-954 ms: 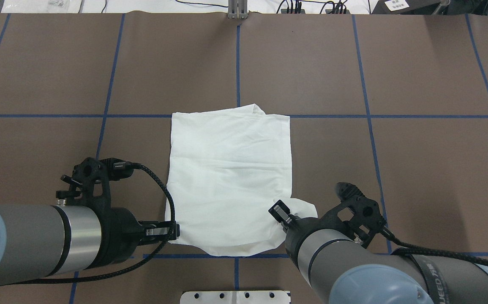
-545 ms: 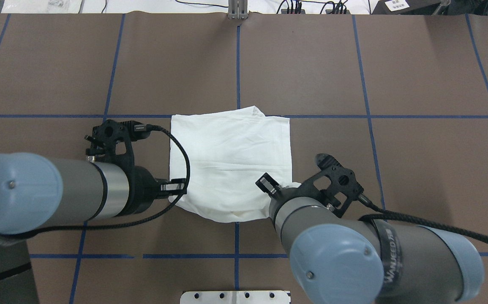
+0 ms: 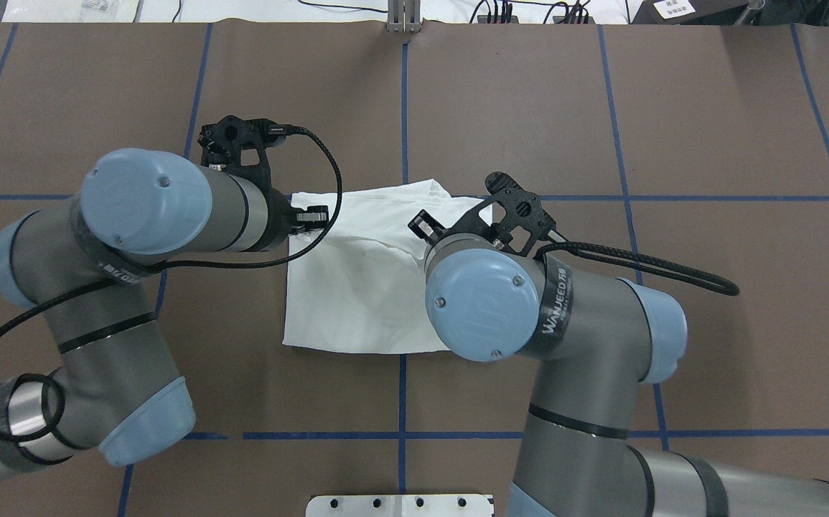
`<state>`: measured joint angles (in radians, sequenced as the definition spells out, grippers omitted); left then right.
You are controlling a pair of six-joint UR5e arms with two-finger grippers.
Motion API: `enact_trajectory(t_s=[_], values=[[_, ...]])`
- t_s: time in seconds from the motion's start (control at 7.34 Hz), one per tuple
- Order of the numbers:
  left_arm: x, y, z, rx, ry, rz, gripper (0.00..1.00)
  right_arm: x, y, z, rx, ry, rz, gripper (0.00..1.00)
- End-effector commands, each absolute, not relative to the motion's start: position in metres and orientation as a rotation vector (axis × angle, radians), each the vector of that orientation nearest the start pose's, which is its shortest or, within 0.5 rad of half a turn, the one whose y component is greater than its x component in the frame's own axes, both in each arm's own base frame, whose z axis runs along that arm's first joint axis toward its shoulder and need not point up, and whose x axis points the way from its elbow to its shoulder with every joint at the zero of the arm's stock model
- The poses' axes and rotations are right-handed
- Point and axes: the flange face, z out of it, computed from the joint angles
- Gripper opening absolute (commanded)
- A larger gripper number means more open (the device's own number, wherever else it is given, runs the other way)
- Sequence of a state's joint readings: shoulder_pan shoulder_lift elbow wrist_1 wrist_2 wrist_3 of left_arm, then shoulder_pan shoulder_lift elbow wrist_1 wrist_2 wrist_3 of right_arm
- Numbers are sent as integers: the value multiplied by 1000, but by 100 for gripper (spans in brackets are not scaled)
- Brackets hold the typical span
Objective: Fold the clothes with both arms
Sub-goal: 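Lift the near edge with both grippers and fold it toward the far edge, then lower the folded half onto the shirt and open both grippers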
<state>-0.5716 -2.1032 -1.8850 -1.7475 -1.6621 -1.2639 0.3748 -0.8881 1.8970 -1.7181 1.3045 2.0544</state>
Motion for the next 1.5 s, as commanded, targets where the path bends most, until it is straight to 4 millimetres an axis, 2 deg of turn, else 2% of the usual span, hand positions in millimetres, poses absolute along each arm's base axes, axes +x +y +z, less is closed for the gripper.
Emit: enact_trajectory(t_s=[0.0,0.14,0.27,0.55,0.68,0.82,0.95,1.09,1.23,1.36], values=[[490,-488,255,388,960,-213,0,-557,-431,171,223,-872,899,0],[505,-500,271,391,949,-206,0,-576,-447,187,237,-868,885,0],[510,-504,280,393,931,-188,0,-589,-454,205,242,-852,876,0],[511,-504,282,393,928,-187,0,-592,-455,209,257,-840,838,0],[508,-506,280,400,936,-187,63,-590,-457,207,277,-835,794,60],[495,-513,276,463,940,-108,100,-586,-461,197,268,-845,756,100],[458,-542,277,537,906,-13,100,-586,-462,180,253,-862,748,100],[424,-559,296,513,906,86,100,-593,-456,176,249,-866,737,100],[406,-569,302,535,896,122,100,-610,-437,180,242,-856,706,100],[405,-568,307,535,897,118,100,-625,-432,188,246,-833,695,100]])
